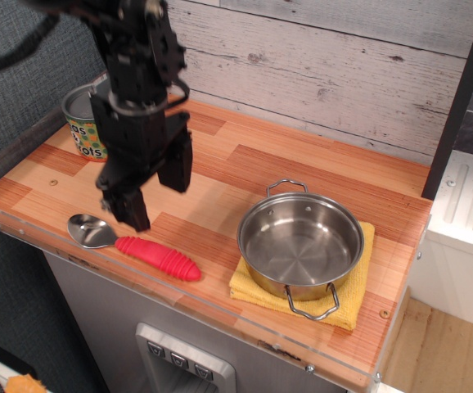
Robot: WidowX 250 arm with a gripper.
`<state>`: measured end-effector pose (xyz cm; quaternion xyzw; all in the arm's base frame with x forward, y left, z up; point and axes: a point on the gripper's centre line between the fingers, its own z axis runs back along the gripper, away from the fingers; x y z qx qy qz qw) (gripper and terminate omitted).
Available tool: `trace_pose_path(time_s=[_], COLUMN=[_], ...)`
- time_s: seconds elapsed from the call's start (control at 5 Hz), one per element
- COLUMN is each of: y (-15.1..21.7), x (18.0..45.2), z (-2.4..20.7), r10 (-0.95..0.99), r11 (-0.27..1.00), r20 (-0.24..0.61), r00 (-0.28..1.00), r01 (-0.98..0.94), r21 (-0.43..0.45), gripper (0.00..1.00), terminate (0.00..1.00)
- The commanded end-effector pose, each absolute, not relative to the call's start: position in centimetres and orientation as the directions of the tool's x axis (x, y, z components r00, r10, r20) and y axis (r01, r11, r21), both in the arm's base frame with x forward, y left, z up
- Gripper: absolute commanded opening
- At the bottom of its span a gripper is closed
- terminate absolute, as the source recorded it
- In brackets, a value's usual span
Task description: Place the spatula on the far edge of the table
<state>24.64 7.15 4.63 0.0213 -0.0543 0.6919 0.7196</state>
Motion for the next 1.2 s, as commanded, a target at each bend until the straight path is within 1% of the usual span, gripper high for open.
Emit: trace_pose_path(time_s=[0.0, 0.2, 0.4, 0.6, 0.8, 1.0], y=[6.7, 6.7, 6.4, 6.4, 6.2, 6.3], x=[24.4, 24.1, 24.1, 24.1, 23.9, 23.7], z=[3.5, 2.5, 1.6, 1.3, 1.2, 1.2], r10=[0.995, 0.995, 0.994, 0.993, 0.992, 0.994], r11=[0.016, 0.006, -0.001, -0.03, -0.039, -0.04], r20=[0.1, 0.098, 0.112, 0.118, 0.118, 0.098], r00=[0.014, 0.006, -0.001, -0.029, -0.038, -0.039], r01=[-1.0, -1.0, -1.0, -0.999, -0.999, -0.999], r21=[-0.022, 0.002, 0.006, 0.01, 0.005, 0.013], gripper=[1.0, 1.0, 1.0, 1.0, 0.0, 0.0], terminate=[0.0, 0.0, 0.0, 0.0, 0.0, 0.0])
